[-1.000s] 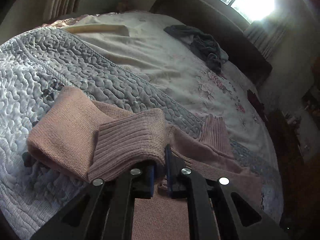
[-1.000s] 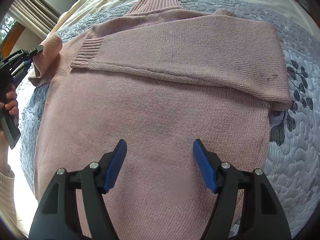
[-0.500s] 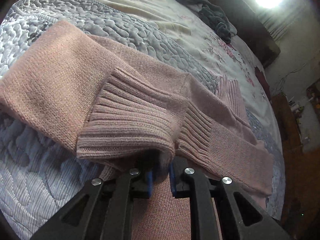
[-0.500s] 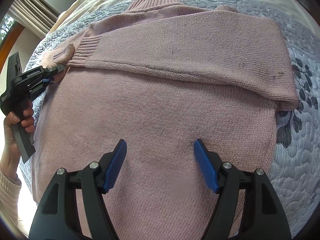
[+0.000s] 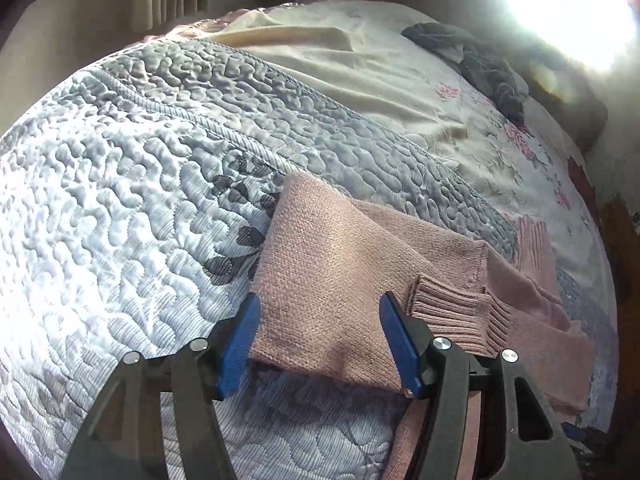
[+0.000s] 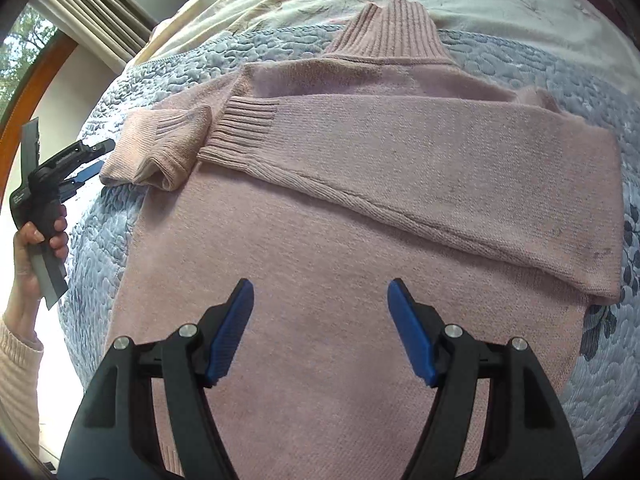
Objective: Fold small clothes
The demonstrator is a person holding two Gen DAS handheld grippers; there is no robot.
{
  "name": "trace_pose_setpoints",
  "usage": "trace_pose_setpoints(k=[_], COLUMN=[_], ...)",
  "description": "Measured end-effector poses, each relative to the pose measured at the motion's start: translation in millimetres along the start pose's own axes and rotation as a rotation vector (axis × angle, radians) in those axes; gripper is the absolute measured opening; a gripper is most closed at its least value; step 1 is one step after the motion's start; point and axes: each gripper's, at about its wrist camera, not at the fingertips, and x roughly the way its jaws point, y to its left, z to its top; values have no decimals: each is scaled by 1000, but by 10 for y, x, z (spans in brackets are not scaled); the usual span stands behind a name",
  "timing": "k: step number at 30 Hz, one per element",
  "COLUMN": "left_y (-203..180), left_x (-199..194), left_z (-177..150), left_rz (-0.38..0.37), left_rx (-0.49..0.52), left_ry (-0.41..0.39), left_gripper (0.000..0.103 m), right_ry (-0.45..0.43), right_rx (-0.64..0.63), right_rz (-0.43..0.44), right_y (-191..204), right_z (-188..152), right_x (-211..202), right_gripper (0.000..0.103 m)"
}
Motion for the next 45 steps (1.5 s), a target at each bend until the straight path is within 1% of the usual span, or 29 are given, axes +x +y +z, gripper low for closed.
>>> trace_pose_setpoints(k=[3, 5, 9, 11, 13, 17, 19, 22, 23, 25, 26, 27, 31, 35, 40, 45], left_y=[20, 63, 104, 139, 189, 281, 320, 351, 348, 335, 331, 324, 211, -20, -422, -856], left_x=[234, 388, 393, 322, 237, 93, 35, -31, -43, -65, -73, -87, -139, -152, -112, -3], left_z=[1, -63, -116, -100, -84, -51, -38, -20, -9, 2, 1, -2, -8, -15, -68, -184], left_rz=[66, 78, 63, 30, 1, -13, -25, -36, -39, -36, -35, -37, -53, -77, -109, -137], left_rx=[65, 78, 97, 85, 68, 63, 56, 54, 57, 66, 70, 72, 86, 106, 150, 205], left_ry=[41, 71, 50, 48, 47, 22, 12, 4, 3, -1, -2, -2, -12, -17, -10, 14], left_gripper=[61, 63, 64, 62, 63, 63, 63, 63, 63, 63, 63, 63, 63, 63, 63, 63], right_ry=[8, 20, 51, 65, 77, 114, 139, 170, 184, 189, 183, 174, 95, 15, -56, -80], right_rx=[-26, -26, -23, -13, 13, 88, 110, 118, 121, 115, 105, 96, 49, 17, 9, 54], right_rz=[19, 33, 70, 92, 125, 195, 218, 239, 253, 233, 233, 239, 241, 230, 157, 92], right_y=[216, 333, 545, 662, 761, 918, 1001, 1121, 1147, 1172, 1181, 1180, 1090, 897, 487, -71], right_z=[226, 382, 644, 760, 884, 1105, 1174, 1239, 1247, 1242, 1239, 1233, 1189, 1105, 925, 737], right_x=[92, 185, 406, 511, 614, 847, 986, 1162, 1216, 1260, 1242, 1197, 825, 379, -38, -210], right_gripper=[69, 69, 69, 69, 69, 69, 66, 50, 35, 23, 18, 15, 14, 14, 14, 14])
